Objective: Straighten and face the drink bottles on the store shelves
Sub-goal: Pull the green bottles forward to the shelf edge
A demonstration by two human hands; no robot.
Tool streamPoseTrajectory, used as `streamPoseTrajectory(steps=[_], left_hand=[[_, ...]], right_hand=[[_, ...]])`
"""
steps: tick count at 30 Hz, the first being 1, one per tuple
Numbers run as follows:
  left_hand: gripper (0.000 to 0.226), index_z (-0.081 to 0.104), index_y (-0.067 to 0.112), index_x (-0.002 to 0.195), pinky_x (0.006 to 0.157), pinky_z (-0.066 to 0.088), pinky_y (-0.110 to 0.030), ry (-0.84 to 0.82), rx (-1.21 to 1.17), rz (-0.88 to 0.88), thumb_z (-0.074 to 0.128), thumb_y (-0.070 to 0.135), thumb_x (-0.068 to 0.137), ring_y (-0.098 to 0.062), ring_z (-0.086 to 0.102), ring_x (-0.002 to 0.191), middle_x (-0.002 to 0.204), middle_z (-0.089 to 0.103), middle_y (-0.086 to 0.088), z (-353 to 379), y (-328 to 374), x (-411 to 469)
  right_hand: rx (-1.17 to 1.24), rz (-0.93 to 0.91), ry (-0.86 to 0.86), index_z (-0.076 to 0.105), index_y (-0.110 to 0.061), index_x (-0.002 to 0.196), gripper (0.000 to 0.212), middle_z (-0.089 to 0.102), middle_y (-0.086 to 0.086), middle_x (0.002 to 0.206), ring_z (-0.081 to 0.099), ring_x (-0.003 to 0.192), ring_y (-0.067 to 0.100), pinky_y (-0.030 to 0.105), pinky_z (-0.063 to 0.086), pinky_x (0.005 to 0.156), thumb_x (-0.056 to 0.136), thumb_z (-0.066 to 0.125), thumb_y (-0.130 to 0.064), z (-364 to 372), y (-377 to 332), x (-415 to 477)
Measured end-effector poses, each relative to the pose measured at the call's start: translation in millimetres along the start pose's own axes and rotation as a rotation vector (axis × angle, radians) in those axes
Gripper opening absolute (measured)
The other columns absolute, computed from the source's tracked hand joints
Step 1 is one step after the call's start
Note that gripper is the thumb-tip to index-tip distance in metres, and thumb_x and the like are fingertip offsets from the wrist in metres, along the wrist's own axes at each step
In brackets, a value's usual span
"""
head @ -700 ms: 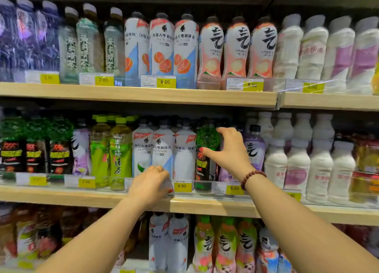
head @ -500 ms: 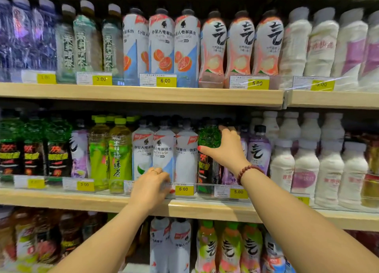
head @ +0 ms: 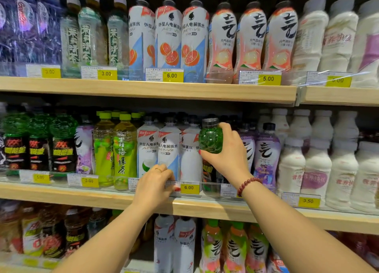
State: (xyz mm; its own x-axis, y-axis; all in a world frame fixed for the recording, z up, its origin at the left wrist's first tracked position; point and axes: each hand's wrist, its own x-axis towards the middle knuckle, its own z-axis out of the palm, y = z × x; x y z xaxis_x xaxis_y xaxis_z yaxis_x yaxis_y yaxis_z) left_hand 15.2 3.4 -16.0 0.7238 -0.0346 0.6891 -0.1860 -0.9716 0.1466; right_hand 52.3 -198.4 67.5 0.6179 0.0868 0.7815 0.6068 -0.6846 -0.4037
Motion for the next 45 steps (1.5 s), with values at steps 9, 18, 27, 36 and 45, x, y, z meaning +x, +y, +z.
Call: streamPoseTrajectory(steps=[9,18,27,36,45], left_hand=[[0.023,0.061,0.021,0.095,0.071,0.037,-0.024,0.024,-0.015,-0.061,0.071,0.036,0.081,-0.014,0.048,0.094,0.091,0.05,0.009,-0.1,7.6,-4.5],[0.021,0.06,0.021,0.103,0.077,0.043,-0.029,-0.084,0.043,-0.146,0.068,0.02,0.084,-0.018,0.047,0.107,0.104,0.053,0.002,-12.8,19.3,-2.6],[0.016,0.061,0.022,0.091,0.076,0.044,-0.029,-0.138,-0.069,-0.158,0.072,0.024,0.08,-0.017,0.051,0.099,0.097,0.052,0.004,-17.4,15.0,3.3],[0.008,0.068,0.018,0.083,0.073,0.049,-0.03,0.057,-0.558,-0.458,0.065,0.022,0.089,-0.013,0.062,0.078,0.082,0.068,0.0,-85.4,-7.5,-33.7],[0.044,0.065,0.026,0.104,0.086,0.053,-0.04,0.054,-1.239,-0.745,0.059,0.057,0.074,-0.018,0.067,0.099,0.102,0.072,0.001,-108.9,-37.1,-98.5]], right_hand=[[0.197,0.231,0.019,0.043,-0.02,0.13,0.072,0.06,0.0,0.117,0.06,0.106,0.021,0.036,0.054,0.082,0.073,0.077,-0.047,19.8,9.0,-30.1],[0.428,0.167,0.068,0.055,-0.023,0.119,0.058,0.064,-0.004,0.11,0.061,0.102,0.015,0.036,0.055,0.088,0.07,0.085,-0.03,2.1,7.7,-32.7],[0.724,0.053,0.055,0.067,-0.027,0.101,0.054,0.072,-0.015,0.092,0.067,0.086,-0.004,0.017,0.055,0.072,0.054,0.085,-0.046,-38.0,-30.3,-24.7],[0.956,0.173,-0.298,0.075,-0.016,0.081,0.033,0.077,-0.003,0.08,0.074,0.078,0.016,0.036,0.059,0.071,0.054,0.091,-0.025,19.6,-63.9,-39.5],[1.12,0.241,-0.536,0.075,-0.007,0.081,0.036,0.077,0.007,0.079,0.072,0.074,0.022,0.036,0.059,0.066,0.051,0.091,-0.02,83.4,-143.9,-73.8]])
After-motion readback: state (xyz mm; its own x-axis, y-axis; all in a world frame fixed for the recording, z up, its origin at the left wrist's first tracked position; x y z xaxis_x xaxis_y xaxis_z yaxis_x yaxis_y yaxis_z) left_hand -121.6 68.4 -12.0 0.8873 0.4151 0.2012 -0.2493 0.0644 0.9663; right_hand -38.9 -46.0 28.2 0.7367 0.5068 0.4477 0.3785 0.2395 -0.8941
